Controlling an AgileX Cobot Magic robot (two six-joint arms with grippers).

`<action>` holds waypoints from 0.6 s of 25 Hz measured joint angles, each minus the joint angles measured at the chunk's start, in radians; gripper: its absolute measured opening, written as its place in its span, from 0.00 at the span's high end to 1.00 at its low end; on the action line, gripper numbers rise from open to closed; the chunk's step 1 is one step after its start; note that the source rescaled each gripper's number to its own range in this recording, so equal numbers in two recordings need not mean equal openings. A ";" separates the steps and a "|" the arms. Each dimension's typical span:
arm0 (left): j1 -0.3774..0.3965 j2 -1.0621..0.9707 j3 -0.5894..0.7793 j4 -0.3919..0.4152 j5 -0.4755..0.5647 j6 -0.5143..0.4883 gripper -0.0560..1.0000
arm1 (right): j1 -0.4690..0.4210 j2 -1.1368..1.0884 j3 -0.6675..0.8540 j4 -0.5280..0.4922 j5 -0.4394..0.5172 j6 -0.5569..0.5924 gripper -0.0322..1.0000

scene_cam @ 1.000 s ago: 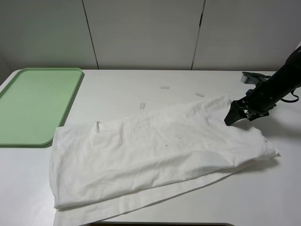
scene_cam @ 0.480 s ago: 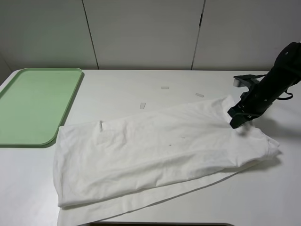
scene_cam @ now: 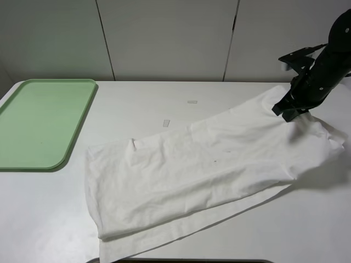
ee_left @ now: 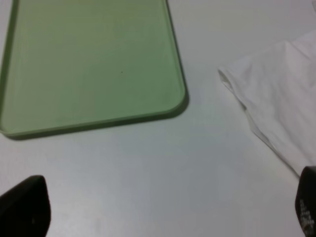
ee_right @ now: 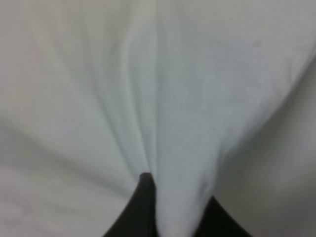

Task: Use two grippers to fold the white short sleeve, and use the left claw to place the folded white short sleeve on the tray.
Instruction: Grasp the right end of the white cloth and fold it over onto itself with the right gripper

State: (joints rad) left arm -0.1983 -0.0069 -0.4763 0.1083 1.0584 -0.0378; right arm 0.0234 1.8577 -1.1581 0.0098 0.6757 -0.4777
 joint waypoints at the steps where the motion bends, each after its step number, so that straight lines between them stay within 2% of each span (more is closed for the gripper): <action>1: 0.000 0.000 0.000 0.000 0.000 0.000 0.00 | 0.010 -0.010 0.000 -0.010 0.004 0.018 0.88; 8: 0.000 0.000 0.000 0.000 0.000 0.000 0.00 | 0.207 -0.070 0.002 -0.070 0.063 0.241 0.88; 13: 0.000 0.000 0.000 0.000 0.000 0.000 0.00 | 0.277 -0.081 0.002 -0.072 0.064 0.314 0.88; 15: 0.000 0.000 0.000 0.000 0.000 0.000 0.00 | 0.335 -0.090 0.002 -0.069 0.064 0.368 0.88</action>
State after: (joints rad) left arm -0.1983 -0.0069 -0.4763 0.1083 1.0584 -0.0378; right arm 0.3581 1.7675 -1.1564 -0.0587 0.7402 -0.1095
